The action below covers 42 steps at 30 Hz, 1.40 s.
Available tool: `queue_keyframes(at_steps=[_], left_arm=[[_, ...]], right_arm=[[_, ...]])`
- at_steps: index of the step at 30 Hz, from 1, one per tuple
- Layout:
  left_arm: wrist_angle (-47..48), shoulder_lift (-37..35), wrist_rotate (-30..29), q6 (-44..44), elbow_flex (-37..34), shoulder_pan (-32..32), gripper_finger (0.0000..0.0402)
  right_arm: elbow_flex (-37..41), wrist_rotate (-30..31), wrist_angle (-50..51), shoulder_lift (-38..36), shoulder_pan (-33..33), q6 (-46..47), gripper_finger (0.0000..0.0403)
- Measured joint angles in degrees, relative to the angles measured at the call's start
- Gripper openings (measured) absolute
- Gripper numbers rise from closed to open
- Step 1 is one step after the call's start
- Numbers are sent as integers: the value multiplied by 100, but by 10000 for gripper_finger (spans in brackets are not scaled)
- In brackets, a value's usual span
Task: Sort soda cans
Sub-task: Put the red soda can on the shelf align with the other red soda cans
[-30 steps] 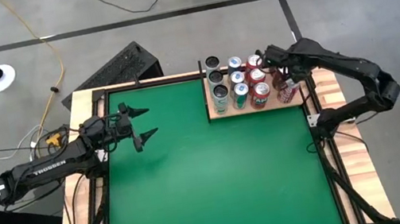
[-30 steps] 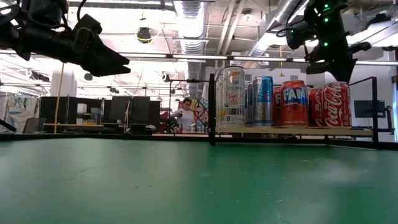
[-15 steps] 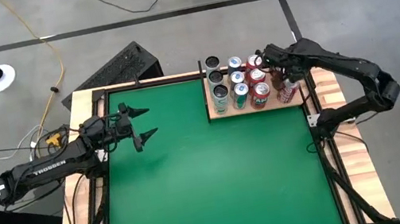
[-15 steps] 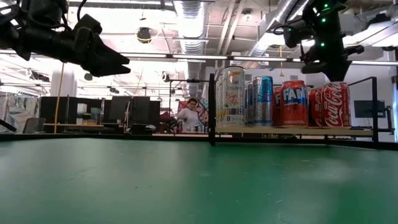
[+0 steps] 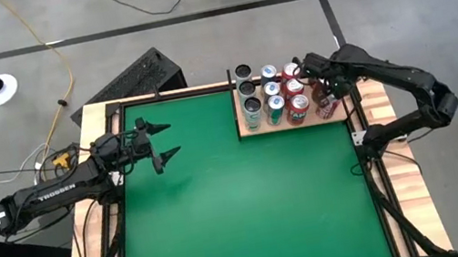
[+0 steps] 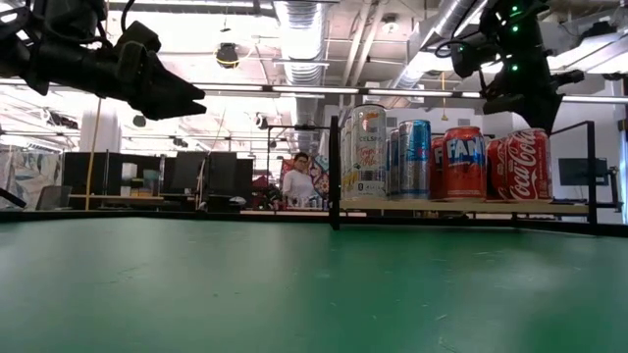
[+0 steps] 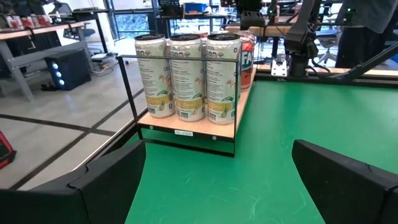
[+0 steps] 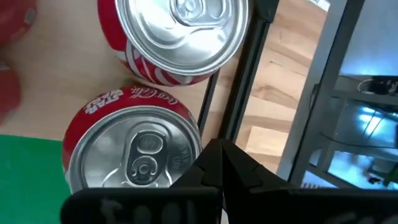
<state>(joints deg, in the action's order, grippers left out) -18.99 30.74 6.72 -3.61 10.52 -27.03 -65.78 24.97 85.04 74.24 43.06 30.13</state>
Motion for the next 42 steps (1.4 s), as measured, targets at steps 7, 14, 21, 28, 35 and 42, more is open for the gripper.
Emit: queue_keyframes(at_steps=[7, 14, 21, 28, 35, 42], left_arm=[[4, 0, 0, 14, 0, -1, 392], [39, 0, 0, 17, 0, 1, 392], [9, 0, 0, -5, 0, 1, 392], [-17, 0, 0, 5, 0, -1, 392], [1, 0, 17, 21, 0, -1, 392], [50, 0, 50, 129, 0, 0, 392]], right_arm=[[0, 184, -153, 0, -45, -20, 20], [-3, 583, 1, -9, -60, -150, 20], [-461, 628, 278, -183, -682, 96, 20], [-825, 389, 106, -202, -2075, 840, 20], [-457, 179, -427, -186, -2952, 1215, 20], [127, 186, -477, -179, -2825, 1364, 20]])
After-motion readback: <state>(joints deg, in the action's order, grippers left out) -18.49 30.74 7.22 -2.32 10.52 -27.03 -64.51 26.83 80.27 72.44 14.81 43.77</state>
